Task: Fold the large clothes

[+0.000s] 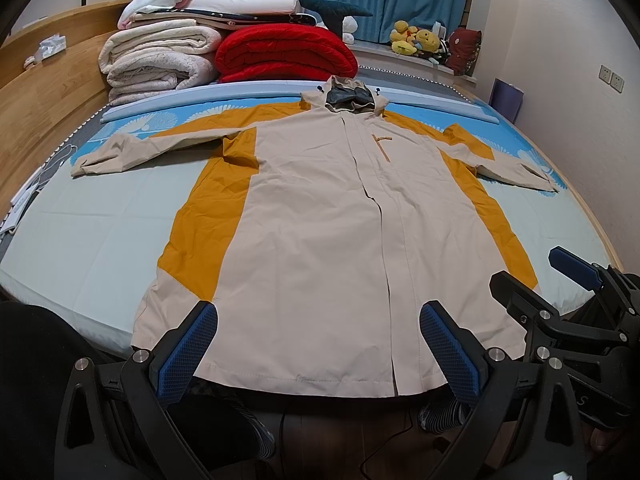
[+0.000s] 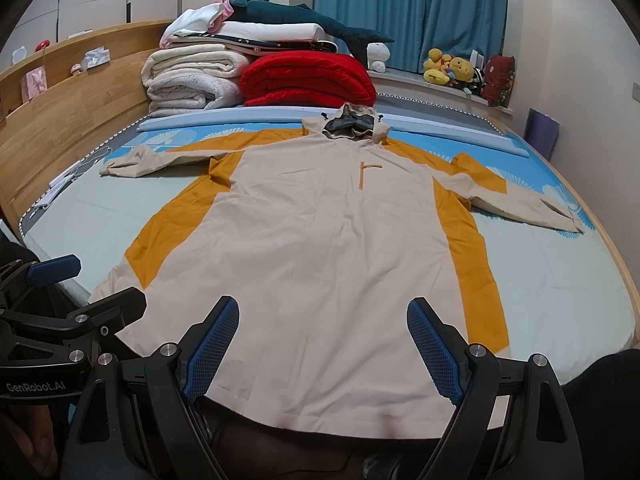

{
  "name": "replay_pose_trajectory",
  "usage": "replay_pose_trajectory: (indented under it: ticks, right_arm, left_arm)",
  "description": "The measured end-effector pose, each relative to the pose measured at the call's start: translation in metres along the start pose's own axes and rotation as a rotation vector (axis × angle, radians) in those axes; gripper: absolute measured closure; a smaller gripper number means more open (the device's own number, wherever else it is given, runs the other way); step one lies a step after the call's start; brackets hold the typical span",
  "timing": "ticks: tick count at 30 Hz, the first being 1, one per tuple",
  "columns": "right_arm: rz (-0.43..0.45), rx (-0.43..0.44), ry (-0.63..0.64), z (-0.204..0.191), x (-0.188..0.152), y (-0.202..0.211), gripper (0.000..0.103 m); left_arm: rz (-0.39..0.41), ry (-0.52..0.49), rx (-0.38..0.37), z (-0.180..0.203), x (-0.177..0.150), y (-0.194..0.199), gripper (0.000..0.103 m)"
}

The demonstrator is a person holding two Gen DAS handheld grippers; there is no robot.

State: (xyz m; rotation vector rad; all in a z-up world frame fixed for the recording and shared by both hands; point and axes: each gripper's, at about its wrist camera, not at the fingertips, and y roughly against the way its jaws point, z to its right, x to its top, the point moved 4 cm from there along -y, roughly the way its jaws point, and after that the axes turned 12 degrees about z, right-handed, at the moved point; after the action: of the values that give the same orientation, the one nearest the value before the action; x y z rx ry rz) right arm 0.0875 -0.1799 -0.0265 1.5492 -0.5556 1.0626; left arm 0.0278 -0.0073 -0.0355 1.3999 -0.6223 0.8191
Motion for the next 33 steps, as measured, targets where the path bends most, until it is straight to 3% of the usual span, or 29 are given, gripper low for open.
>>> replay_pose_trajectory:
  ticks: [8, 20, 24, 30, 33]
  right_arm:
    - [0.01, -0.004, 0.008, -0.003, 0.001, 0.0, 0.017]
    - [0.056, -0.019, -0.029, 0.008, 0.013, 0.004, 0.018]
    - [0.076, -0.025, -0.028, 0.013, 0.016, 0.008, 0.018]
    - [0.1, -0.037, -0.065, 0.03, 0.027, 0.012, 0.018]
    - [0.107, -0.046, -0.083, 0.04, 0.039, 0.007, 0.018]
  left_arm:
    - [0.005, -0.004, -0.006, 0.001, -0.001, 0.0, 0.003]
    - [0.089, -0.047, 0.006, 0.006, 0.016, 0.011, 0.02]
    - [0.072, -0.011, 0.023, 0.003, 0.032, 0.018, 0.034]
    - [0.134, 0.041, 0.016, -0.007, 0.063, 0.034, 0.035]
    - [0.159, 0.018, 0.01, -0.017, 0.076, 0.025, 0.038]
